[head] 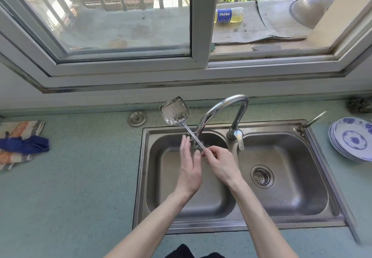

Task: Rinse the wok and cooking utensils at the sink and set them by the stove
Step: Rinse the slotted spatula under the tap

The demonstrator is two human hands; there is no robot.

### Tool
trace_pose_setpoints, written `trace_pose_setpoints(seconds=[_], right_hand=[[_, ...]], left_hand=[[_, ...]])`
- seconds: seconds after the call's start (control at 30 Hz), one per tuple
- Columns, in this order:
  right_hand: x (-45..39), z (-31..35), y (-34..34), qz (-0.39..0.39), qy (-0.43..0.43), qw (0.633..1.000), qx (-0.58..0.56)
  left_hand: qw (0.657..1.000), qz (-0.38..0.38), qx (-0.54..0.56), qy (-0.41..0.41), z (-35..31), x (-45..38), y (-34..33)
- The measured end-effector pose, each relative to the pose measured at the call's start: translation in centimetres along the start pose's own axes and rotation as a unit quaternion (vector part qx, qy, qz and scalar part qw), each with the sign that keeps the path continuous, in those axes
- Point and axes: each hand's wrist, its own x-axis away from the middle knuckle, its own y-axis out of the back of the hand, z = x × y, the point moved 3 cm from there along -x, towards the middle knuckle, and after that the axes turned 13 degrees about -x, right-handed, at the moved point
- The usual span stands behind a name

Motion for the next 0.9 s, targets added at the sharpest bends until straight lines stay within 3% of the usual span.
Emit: trace_pose_setpoints(seconds=[0.07,0.17,0.37,0.6,0.73,0.9], right_hand=[[-0.1,0.2,-0.3,0.008,0.002,1.000,-0.002],[0.1,0.5,-0.4,0.019,0.010,1.000,0.003],[0.8,-0.2,0.1,0.041,-0.028,0.999,-0.020],[2.9,-1.3,1.9,-0.004,-0.041,0.999,-0.021],[4.7,-1.3,2.7,-0.021,-0.040,0.998,-0.035],[6.4,-1.7,3.5,-0.035,-0.032,0.998,-0.038]], left_hand=[[0.973,0.014,0.179,0.147,-0.1,-0.8,-0.6],[0.911,0.032,0.339,0.233,-1.1,-2.2,-0.7],[0.877,0.035,0.399,0.267,-1.7,-4.2,-0.6],[0.827,0.030,0.460,0.323,-1.6,-6.1,-1.0],[0.792,-0.063,0.483,0.369,-0.9,-8.1,0.3],[0.813,-0.059,0.451,0.365,-1.2,-8.3,1.6]])
